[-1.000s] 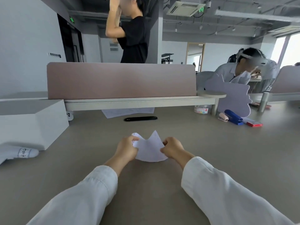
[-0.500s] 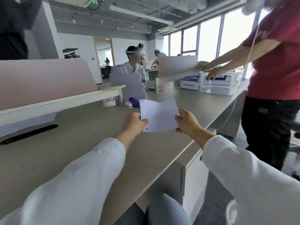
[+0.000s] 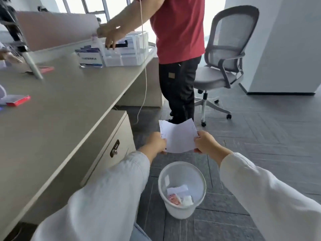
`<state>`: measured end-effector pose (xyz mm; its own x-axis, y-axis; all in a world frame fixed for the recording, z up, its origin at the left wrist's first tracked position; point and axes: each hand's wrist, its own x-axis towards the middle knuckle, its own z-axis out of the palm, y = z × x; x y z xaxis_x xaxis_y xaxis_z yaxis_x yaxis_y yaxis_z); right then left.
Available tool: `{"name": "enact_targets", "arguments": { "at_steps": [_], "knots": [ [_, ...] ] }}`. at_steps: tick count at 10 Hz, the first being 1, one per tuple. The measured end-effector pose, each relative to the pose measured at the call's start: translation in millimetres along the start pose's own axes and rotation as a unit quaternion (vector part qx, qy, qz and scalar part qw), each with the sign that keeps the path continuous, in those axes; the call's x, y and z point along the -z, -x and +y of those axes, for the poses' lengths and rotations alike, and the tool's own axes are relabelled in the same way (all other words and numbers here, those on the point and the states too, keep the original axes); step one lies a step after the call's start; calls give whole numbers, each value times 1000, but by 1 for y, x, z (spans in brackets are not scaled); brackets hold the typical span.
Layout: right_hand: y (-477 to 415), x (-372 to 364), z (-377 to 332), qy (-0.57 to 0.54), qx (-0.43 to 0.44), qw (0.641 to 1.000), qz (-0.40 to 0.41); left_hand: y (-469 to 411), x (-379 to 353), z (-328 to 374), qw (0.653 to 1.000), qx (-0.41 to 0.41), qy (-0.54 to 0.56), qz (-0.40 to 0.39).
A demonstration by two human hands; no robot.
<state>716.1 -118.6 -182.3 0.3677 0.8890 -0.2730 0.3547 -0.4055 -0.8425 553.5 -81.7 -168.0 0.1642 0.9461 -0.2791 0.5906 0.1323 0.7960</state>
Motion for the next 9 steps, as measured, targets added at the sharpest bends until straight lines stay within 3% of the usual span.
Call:
{"name": "enact_targets", "arguments": {
  "at_steps": [3, 5, 6, 8, 9],
  "knots": [
    [-58, -38, 144, 79, -171, 978, -94, -55, -102, -101, 972, 210, 61, -86],
    [-86, -56, 180, 104, -211, 963, -128, -94, -137, -158, 957, 270, 67, -80],
    [-96, -59, 192, 115, -227, 957, -136, -83, -133, -145, 941, 288, 100, -144],
    [-99, -59, 202, 238, -158, 953, -104, -84, -108, -157, 934, 300, 47, -191],
    [-99, -57, 187, 204, -121, 966, -104, -88, -93, -157, 938, 274, 87, -193]
  ]
}}
